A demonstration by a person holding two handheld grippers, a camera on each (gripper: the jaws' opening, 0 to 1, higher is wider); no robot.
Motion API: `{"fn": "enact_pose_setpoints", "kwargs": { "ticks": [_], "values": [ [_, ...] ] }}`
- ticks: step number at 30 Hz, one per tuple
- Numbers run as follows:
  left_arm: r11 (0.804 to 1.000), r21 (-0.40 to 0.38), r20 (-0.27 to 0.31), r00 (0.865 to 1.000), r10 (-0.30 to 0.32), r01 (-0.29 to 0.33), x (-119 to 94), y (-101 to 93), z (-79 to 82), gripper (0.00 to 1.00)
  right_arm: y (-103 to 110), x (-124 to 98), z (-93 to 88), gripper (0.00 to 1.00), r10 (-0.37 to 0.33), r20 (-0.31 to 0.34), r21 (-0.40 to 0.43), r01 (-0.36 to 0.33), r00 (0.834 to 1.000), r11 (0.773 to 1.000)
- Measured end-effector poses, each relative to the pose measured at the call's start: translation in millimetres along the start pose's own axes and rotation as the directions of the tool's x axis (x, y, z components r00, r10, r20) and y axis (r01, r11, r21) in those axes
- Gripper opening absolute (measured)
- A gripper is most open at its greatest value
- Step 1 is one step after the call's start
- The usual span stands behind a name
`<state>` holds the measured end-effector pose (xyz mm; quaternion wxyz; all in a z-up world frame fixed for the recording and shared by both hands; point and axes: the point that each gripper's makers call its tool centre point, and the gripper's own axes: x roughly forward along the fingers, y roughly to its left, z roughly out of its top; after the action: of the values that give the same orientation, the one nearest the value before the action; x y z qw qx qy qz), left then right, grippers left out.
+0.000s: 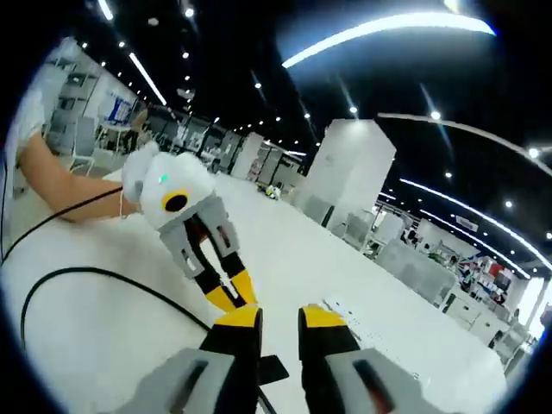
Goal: Find the charging cable on the desk, coil it up and secure with Velcro.
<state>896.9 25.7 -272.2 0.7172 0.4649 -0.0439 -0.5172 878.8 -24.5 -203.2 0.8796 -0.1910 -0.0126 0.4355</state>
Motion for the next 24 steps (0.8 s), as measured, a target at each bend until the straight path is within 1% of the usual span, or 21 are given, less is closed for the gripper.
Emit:
{"fn": "enact_pose_setpoints", "kwargs": {
  "ticks": [3, 5, 6, 7, 8, 9, 10, 11, 12, 14, 15, 16, 18, 20, 22, 23, 24],
  "values": [
    [1.0, -0.011, -0.006, 1.0, -0.012, 0.012, 0, -2.0, -3.1, 0.06, -36, -21, -27.2, 0.15, -0.095, -0.035, 0.056, 0.097, 0.995, 0.994],
    [1.0, -0.02, -0.018, 1.0, -0.017, 0.017, 0, -2.9, -6.1, 0.06, -41, -29, -58.0, 0.15, -0.088, -0.139, 0.066, 0.097, 0.986, 0.993],
    [0.999, -0.031, -0.031, 0.999, -0.022, 0.021, 0, -2.8, -9.3, 0.06, -36, -31, -73.9, 0.15, -0.05, -0.192, 0.079, 0.067, 0.98, 0.995],
    [0.999, -0.039, -0.036, 0.999, -0.027, 0.025, 0, -3.3, -10.5, 0.06, -31, -32, -80.2, 0.15, -0.029, -0.213, 0.081, 0.047, 0.977, 0.996],
    [0.998, -0.054, -0.039, 0.999, -0.036, 0.034, -1, -4.3, -12.3, 0.06, -23, -32, -86.6, 0.15, 0.005, -0.229, 0.086, 0.015, 0.973, 0.996],
    [0.995, -0.086, -0.041, 0.998, -0.055, 0.052, -2, -8.0, -13.2, 0.06, -10, -29, -93.4, 0.15, 0.061, -0.247, 0.103, -0.036, 0.967, 0.994],
    [0.989, -0.13, -0.029, 0.996, -0.08, 0.075, -3, -12.4, -11.9, 0.06, -5, -25, -98.0, 0.16, 0.069, -0.26, 0.109, -0.041, 0.963, 0.993],
    [0.982, -0.168, -0.023, 0.996, -0.088, 0.083, -4, -13.8, -11.3, 0.06, -3, -20, -101.9, 0.15, 0.063, -0.275, 0.107, -0.035, 0.959, 0.994],
    [0.98, -0.181, -0.027, 0.996, -0.083, 0.077, -5, -11.8, -12.3, 0.06, -1, -16, -103.7, 0.15, 0.06, -0.277, 0.111, -0.03, 0.959, 0.993],
    [0.982, -0.177, -0.046, 0.996, -0.079, 0.069, -7, -10.8, -15.6, 0.06, 2, -10, -106.4, 0.12, 0.066, -0.283, 0.13, -0.03, 0.957, 0.991],
    [0.981, -0.181, -0.054, 0.995, -0.081, 0.07, -8, -11.1, -17.8, 0.06, 1, -10, -106.4, 0.12, 0.066, -0.282, 0.135, -0.028, 0.957, 0.99],
    [0.976, -0.206, -0.066, 0.994, -0.084, 0.069, -11, -10.2, -22.5, 0.06, 4, -8, -104.6, 0.1, 0.079, -0.268, 0.178, -0.031, 0.96, 0.983],
    [0.965, -0.255, -0.077, 0.993, -0.088, 0.066, -14, -9.1, -27.4, 0.06, 6, -10, -105.7, 0.08, 0.089, -0.264, 0.195, -0.037, 0.96, 0.98],
    [0.96, -0.272, -0.098, 0.991, -0.095, 0.065, -17, -8.4, -31.3, 0.06, 7, -12, -107.0, 0.07, 0.095, -0.259, 0.211, -0.04, 0.961, 0.977],
    [0.956, -0.287, -0.127, 0.987, -0.101, 0.061, -20, -8.0, -35.7, 0.06, 8, -13, -108.0, 0.06, 0.103, -0.249, 0.235, -0.043, 0.963, 0.971],
    [0.947, -0.315, -0.153, 0.981, -0.121, 0.068, -24, -11.6, -39.1, 0.06, 9, -15, -109.6, 0.06, 0.112, -0.256, 0.245, -0.048, 0.96, 0.968],
    [0.944, -0.321, -0.165, 0.977, -0.133, 0.074, -26, -12.7, -40.3, 0.06, 10, -16, -110.1, 0.06, 0.111, -0.256, 0.241, -0.048, 0.96, 0.969]
  ]
}}
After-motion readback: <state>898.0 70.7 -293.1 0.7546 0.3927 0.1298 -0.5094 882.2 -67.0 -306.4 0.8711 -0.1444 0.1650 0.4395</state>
